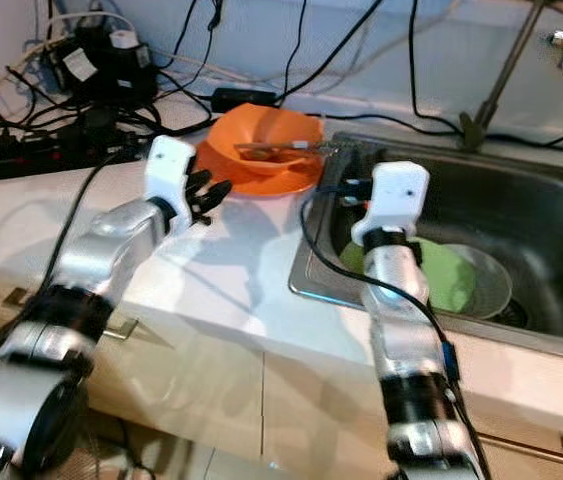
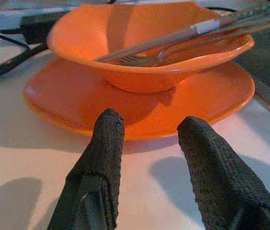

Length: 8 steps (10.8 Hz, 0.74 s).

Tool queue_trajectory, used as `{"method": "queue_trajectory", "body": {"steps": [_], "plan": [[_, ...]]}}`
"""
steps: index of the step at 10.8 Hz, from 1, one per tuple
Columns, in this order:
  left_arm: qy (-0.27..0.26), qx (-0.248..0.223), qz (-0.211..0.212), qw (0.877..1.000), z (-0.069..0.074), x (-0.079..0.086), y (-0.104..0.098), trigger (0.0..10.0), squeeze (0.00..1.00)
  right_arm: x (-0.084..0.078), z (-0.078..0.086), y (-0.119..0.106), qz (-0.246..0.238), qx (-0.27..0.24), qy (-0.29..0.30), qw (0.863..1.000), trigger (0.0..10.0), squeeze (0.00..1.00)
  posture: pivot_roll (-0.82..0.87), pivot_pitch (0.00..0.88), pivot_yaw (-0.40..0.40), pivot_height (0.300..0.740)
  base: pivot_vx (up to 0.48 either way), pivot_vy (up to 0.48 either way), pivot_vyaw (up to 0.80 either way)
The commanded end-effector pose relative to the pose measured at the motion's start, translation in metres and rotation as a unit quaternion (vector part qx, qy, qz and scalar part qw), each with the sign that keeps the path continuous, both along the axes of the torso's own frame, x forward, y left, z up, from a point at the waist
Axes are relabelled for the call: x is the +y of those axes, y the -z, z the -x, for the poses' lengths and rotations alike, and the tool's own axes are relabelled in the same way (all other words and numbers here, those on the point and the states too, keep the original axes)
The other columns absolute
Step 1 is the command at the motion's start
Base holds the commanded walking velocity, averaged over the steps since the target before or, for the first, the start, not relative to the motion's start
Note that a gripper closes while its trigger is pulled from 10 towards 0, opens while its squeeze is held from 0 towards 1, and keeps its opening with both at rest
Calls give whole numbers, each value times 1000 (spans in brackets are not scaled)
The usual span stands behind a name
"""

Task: Kitchen organization

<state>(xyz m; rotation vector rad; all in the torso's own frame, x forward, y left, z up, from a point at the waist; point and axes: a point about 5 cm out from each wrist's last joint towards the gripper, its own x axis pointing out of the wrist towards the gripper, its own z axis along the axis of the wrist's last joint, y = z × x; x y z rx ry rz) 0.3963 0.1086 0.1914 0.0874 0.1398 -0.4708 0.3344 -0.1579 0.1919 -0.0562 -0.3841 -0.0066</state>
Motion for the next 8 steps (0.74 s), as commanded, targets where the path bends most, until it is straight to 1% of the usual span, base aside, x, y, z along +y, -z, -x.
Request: {"method": "queue_trajectory", "body": {"steps": [1, 3, 5, 6, 7, 8], "plan": [[11, -4, -4, 1000, -4, -4, -2, 10000, 0, -6, 4, -2, 5, 1, 15, 1000, 10000, 0, 116, 61, 40, 740, 0, 0, 0], [21, -16, 1, 1000, -8, -12, -9, 10000, 0, -11, 12, 2, 9, 8, 22, 1000, 10000, 0, 85, 78, 44, 740, 0, 0, 0], [26, -25, 1, 999, -11, -18, -14, 10000, 0, -9, 13, 4, 19, 25, 19, 999, 10000, 0, 61, 82, 45, 740, 0, 0, 0], [33, -35, 11, 999, -12, -24, -19, 10000, 0, -9, 6, -7, 28, 27, 11, 999, 10000, 0, 40, 81, 39, 740, 0, 0, 0], [35, -36, 12, 999, -12, -26, -19, 10000, 0, -9, 4, -11, 29, 27, 5, 999, 10000, 0, 37, 81, 34, 740, 0, 0, 0], [37, -34, 10, 999, -13, -29, -18, 10000, 0, -9, -6, -13, 40, 52, -1, 998, 10000, 0, 34, 85, 27, 740, 0, 0, 0]]}}
